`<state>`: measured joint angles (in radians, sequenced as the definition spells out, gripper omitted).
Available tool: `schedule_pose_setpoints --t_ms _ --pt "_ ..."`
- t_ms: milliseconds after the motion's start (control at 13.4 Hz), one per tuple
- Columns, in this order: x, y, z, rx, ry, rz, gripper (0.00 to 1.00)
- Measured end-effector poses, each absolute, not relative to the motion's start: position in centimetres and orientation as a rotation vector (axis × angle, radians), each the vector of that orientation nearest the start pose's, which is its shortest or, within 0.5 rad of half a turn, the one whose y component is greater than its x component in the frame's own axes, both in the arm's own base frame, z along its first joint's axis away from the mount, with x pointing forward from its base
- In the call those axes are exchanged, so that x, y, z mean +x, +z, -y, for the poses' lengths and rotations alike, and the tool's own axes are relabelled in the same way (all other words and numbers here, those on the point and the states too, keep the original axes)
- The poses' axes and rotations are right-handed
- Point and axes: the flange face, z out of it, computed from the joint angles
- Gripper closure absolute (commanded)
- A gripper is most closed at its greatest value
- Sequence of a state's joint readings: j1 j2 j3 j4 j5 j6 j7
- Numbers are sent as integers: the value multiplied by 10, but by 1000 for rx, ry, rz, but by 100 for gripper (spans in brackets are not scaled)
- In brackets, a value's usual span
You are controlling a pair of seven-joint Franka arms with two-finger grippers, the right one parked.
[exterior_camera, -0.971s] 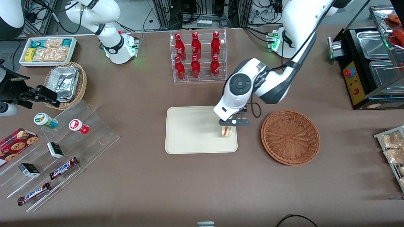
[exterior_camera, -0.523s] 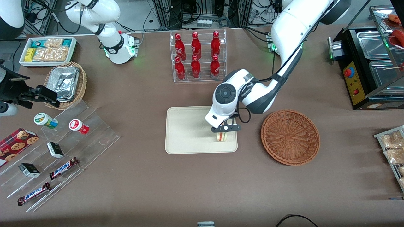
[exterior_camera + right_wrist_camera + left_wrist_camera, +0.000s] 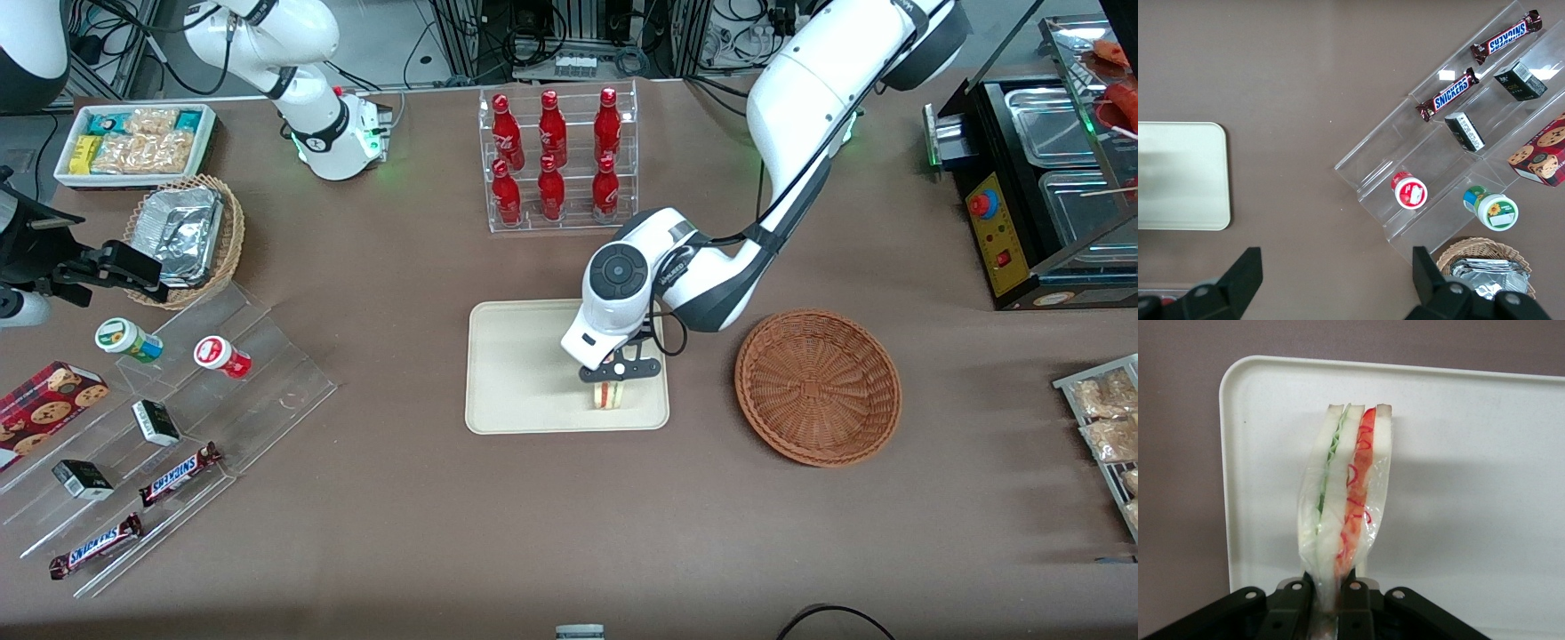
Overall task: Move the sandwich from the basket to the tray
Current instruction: 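Lower the sandwich onto the white tray with the left gripper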
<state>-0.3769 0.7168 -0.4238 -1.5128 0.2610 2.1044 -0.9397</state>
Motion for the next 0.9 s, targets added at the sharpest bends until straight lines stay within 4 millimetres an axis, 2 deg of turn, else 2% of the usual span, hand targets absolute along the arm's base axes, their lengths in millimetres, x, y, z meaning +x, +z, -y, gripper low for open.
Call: schedule_pose_setpoints --t_ms 299,374,448,598,897 --pt "533 249 463 -3123 121 116 100" --pt "533 246 465 -3124 121 114 89" --pt "533 245 466 -3126 121 113 55" --pt "533 243 468 -3130 120 113 2" --pt "535 244 468 -3134 113 119 0"
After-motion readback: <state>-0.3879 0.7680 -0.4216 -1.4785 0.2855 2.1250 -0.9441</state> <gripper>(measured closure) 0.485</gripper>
